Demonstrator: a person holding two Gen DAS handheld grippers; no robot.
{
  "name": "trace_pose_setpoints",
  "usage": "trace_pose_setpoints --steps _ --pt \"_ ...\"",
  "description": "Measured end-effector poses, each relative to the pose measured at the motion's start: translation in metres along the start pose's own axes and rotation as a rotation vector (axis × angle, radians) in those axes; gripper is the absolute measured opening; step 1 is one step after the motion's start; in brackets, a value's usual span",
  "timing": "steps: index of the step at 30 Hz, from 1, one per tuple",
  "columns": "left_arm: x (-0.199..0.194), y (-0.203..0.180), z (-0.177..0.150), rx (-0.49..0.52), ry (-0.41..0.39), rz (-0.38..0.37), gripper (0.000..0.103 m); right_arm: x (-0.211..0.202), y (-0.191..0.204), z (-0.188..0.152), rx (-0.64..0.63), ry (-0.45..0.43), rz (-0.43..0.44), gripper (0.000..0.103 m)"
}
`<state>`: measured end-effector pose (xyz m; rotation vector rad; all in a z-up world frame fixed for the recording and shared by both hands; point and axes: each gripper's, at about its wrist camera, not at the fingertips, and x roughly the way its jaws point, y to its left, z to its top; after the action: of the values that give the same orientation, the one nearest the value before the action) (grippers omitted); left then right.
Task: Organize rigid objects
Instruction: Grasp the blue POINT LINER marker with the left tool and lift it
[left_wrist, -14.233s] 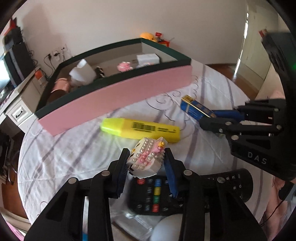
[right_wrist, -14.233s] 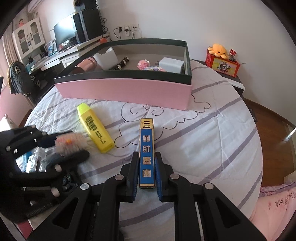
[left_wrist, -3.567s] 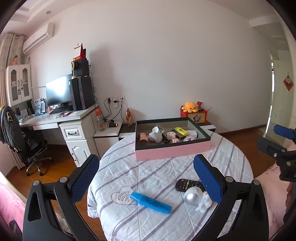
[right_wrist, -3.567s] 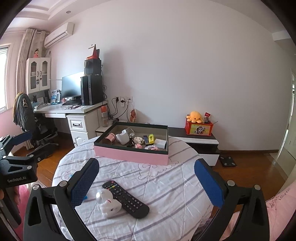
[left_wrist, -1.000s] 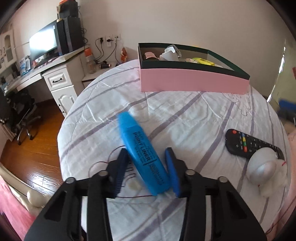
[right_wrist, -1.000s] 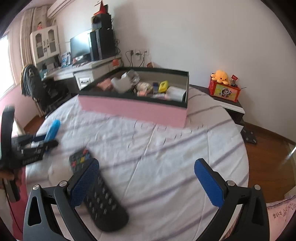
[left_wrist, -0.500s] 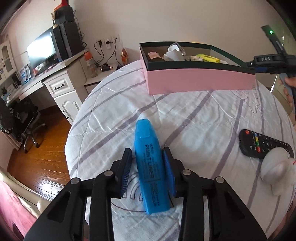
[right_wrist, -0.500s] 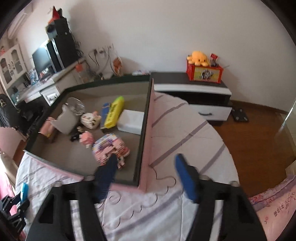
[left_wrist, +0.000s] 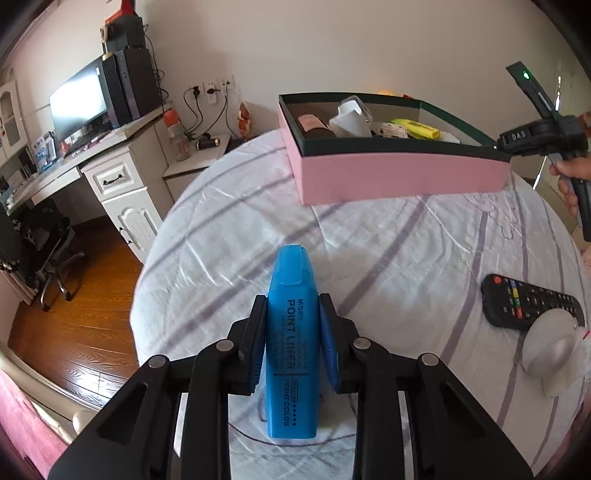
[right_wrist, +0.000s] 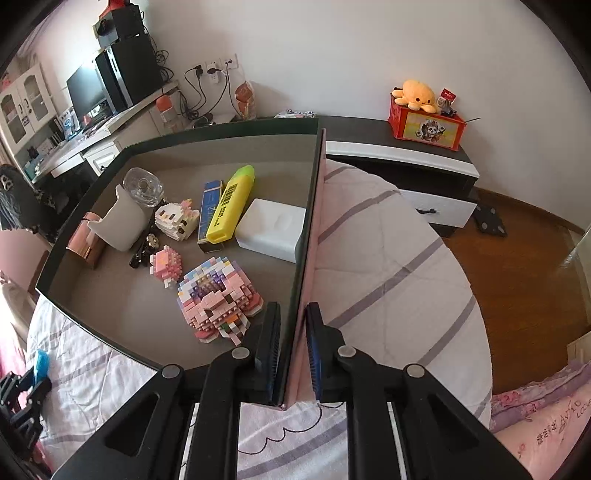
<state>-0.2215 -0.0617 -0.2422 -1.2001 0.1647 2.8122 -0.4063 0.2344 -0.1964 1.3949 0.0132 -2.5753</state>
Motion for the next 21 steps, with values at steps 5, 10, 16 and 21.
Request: trace_pose_setpoints --steps 5,10,16,21 --pt "0.000 0.012 0.014 -0.012 -0.016 0.021 0.026 0.000 -0.001 0.001 0.006 0.002 0.001 0.014" --pt "-0.011 0.017 0.042 0.009 -0.071 0.018 0.026 0.001 -0.001 0.003 0.008 0.006 0.002 0.014" --pt "-0.016 0.012 0.094 0.033 -0.133 -0.014 0.026 0.002 -0.002 0.004 0.008 0.007 0.002 0.014" --pt "-0.002 -0.015 0.139 0.089 -0.140 -0.102 0.026 0.001 -0.002 0.004 0.005 0.010 0.001 0.014"
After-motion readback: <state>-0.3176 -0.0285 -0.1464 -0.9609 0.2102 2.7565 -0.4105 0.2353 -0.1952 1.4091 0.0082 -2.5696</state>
